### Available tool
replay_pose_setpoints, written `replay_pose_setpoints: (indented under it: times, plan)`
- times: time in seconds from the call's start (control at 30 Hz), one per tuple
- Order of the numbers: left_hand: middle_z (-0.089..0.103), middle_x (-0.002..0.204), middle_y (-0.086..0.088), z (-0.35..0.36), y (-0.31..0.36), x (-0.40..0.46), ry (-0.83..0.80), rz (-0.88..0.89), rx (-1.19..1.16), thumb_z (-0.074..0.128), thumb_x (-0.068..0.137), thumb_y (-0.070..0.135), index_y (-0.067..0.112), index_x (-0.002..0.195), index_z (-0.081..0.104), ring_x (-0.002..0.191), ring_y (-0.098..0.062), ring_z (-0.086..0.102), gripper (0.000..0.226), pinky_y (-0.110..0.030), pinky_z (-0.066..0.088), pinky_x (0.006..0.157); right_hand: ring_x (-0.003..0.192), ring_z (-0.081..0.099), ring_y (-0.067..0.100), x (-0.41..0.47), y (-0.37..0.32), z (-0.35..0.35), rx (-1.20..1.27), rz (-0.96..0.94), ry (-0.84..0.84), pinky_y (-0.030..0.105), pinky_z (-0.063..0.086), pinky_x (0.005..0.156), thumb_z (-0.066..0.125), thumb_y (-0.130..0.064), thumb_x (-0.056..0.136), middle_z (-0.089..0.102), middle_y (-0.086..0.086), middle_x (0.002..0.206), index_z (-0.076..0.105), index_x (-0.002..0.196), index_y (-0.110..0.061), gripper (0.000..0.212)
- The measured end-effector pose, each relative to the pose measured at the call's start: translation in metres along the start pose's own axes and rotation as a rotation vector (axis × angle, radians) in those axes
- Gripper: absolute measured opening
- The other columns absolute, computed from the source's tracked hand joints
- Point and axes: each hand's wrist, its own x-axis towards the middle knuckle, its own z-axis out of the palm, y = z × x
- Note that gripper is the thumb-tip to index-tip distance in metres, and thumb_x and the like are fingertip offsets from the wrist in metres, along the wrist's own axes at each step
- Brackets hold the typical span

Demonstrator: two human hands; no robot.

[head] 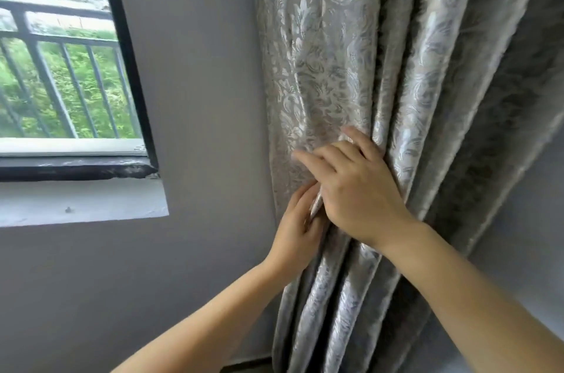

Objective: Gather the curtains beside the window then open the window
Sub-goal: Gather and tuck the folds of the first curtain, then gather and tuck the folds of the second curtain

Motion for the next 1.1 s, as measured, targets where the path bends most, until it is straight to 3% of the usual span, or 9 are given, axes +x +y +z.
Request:
replay_pose_setpoints:
  times: [0.17,0.3,0.4,0.57,0.67,0.8,0.97,1.03,1.1]
  plan:
    - [0.051,0.128,-0.001,-0.061,-0.004,-0.036,0.088,-0.059,0.046,0.051,0.085,0.029,0.027,0.125,0.047,0.12,-0.012,0.048,0.04,-0.04,0.045,0.098,0.091,0.059,0.027,0.021,-0.042,0.01,0.195,-0.051,0.042,0.041,0.025,0.11,0.043,-0.012,0.076,0.066,0.005,0.094,0.055,0.123,-0.012,0.048]
    - [0.058,0.12,-0.004,-0.121,0.0,-0.081,0.216,-0.155,0.043,0.051,0.084,0.029,0.028,0.122,0.047,0.108,0.0,0.054,0.038,-0.012,0.045,0.085,0.09,0.058,0.025,0.034,-0.082,0.017,0.384,-0.071,0.116,0.041,0.028,0.108,0.05,-0.015,0.081,0.066,0.004,0.094,0.054,0.124,-0.013,0.043]
    - [0.065,0.107,0.003,-0.173,0.002,-0.133,0.341,-0.224,0.079,0.05,0.08,0.042,0.04,0.114,0.051,0.103,-0.007,0.059,0.034,-0.023,0.05,0.086,0.094,0.058,0.026,0.025,-0.125,0.024,0.602,-0.075,0.118,0.038,0.035,0.1,0.052,-0.018,0.083,0.065,0.005,0.099,0.053,0.124,-0.013,0.041]
    - [0.065,0.105,0.001,-0.251,0.013,-0.252,0.562,-0.398,0.161,0.048,0.076,0.045,0.027,0.114,0.056,0.096,-0.012,0.063,0.042,-0.035,0.05,0.088,0.087,0.058,0.023,-0.017,-0.204,0.048,1.136,-0.011,-0.083,0.029,0.045,0.088,0.048,-0.02,0.087,0.06,0.004,0.104,0.052,0.125,-0.015,0.038]
    - [0.066,0.103,0.003,-0.284,0.024,-0.329,0.705,-0.523,0.207,0.048,0.08,0.041,0.032,0.109,0.057,0.091,-0.011,0.064,0.032,-0.026,0.051,0.085,0.095,0.058,0.014,-0.047,-0.254,0.057,1.333,0.129,-0.194,0.025,0.046,0.087,0.049,-0.021,0.087,0.059,0.001,0.102,0.051,0.124,-0.015,0.038]
    - [0.065,0.096,0.003,-0.311,0.034,-0.421,0.875,-0.677,0.22,0.043,0.094,0.004,0.026,0.103,0.058,0.084,-0.015,0.063,0.028,-0.011,0.05,0.077,0.096,0.059,0.01,-0.092,-0.329,0.054,1.554,0.383,-0.439,0.013,0.046,0.08,0.054,-0.026,0.084,0.062,-0.005,0.101,0.053,0.119,-0.034,0.035]
    - [0.068,0.092,0.007,-0.332,0.035,-0.491,1.012,-0.813,0.24,0.039,0.094,0.0,0.028,0.099,0.061,0.082,-0.012,0.065,0.036,-0.02,0.051,0.079,0.084,0.063,0.009,-0.126,-0.415,0.048,1.694,0.645,-0.672,0.025,0.052,0.077,0.053,-0.006,0.089,0.067,0.002,0.096,0.058,0.109,-0.037,0.038]
    - [0.068,0.091,0.005,-0.346,0.036,-0.508,1.073,-0.827,0.238,0.039,0.093,-0.001,0.028,0.098,0.061,0.081,-0.012,0.065,0.037,-0.021,0.052,0.078,0.08,0.064,0.006,-0.121,-0.444,0.042,1.746,0.696,-0.749,0.02,0.053,0.072,0.065,-0.031,0.081,0.067,0.006,0.097,0.056,0.109,-0.033,0.03]
    - [0.068,0.085,-0.003,-0.36,0.039,-0.521,1.132,-0.84,0.239,0.039,0.093,-0.003,0.027,0.097,0.061,0.08,-0.011,0.065,0.037,-0.017,0.052,0.075,0.081,0.063,0.007,-0.112,-0.467,0.043,1.741,0.669,-0.829,0.02,0.053,0.072,0.07,-0.064,0.059,0.07,-0.004,0.092,0.055,0.108,-0.035,0.059]
